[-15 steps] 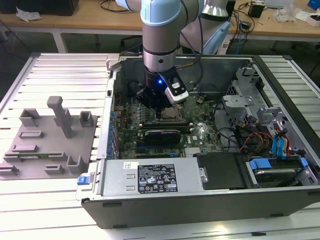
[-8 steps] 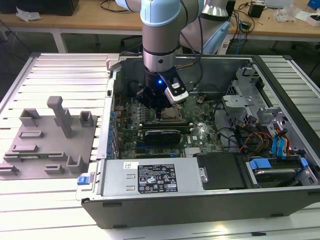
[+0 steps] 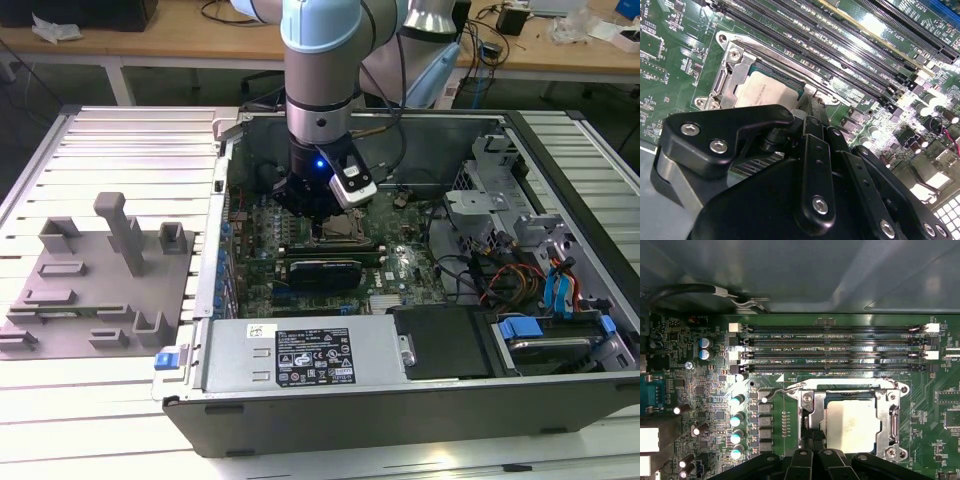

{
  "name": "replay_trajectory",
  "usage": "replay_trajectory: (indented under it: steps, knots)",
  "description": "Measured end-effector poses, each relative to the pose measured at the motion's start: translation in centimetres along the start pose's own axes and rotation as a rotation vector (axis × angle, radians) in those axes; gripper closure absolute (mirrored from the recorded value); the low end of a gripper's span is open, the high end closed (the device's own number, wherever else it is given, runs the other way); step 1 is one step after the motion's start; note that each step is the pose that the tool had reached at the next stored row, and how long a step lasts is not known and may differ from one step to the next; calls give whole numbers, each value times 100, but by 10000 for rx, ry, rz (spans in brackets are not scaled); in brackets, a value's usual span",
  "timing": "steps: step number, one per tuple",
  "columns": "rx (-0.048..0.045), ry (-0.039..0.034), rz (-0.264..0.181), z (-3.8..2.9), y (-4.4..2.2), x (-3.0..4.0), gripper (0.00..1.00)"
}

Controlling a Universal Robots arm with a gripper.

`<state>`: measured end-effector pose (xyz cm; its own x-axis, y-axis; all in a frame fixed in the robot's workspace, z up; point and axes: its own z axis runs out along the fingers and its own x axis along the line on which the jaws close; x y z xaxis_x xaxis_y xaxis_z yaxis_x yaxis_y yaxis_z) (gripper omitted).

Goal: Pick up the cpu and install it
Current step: 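Close the cpu cover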

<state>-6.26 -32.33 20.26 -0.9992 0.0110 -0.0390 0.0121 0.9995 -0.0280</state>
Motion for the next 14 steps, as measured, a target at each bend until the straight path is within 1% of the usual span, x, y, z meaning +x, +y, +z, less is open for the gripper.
replay_trajectory:
  steps: [8, 11, 12, 14]
  knots:
    - [3, 3, 0, -77, -3, -3, 89]
    - [3, 2, 0, -127, -4, -5, 89]
    - [3, 2, 1, -159, -5, -6, 89]
    - [5, 3, 0, -198, -6, -7, 89]
